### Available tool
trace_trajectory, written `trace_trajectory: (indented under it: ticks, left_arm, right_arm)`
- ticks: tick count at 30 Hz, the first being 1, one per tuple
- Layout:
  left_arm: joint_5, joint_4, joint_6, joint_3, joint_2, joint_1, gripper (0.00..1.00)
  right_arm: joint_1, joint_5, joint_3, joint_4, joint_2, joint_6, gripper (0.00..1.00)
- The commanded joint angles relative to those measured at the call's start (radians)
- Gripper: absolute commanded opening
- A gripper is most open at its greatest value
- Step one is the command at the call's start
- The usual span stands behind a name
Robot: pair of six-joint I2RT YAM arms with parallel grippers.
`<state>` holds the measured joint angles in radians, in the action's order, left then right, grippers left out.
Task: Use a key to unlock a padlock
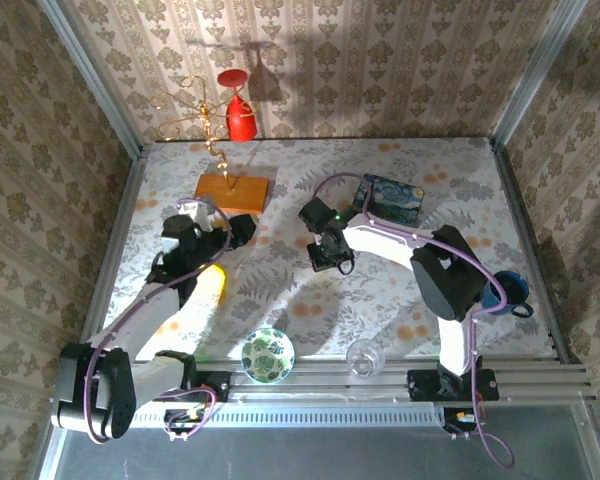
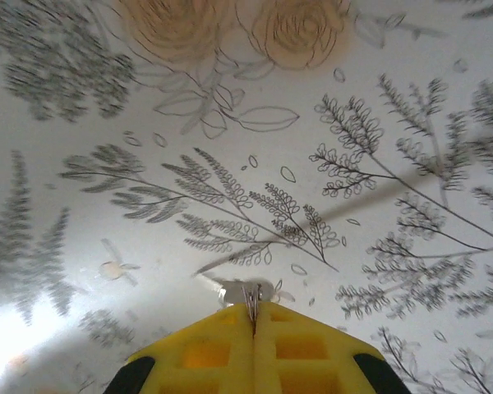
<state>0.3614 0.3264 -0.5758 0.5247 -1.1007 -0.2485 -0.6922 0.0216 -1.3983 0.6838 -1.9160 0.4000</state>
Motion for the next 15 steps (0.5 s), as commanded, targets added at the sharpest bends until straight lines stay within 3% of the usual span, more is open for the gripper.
trace_trajectory:
  ticks: [1,15]
  left_arm:
    - [0.026,0.007,0.003,0.014,-0.015,-0.006,1.00]
    - [0.105,0.146,0.040,-0.021,-0.006,-0.066,1.00]
  right_arm:
    - [0.002,0.003,0.002,0.037,0.082,0.016,0.00]
    - [0.006,-0.061,-0.013,0.011,0.267,0.059,0.00]
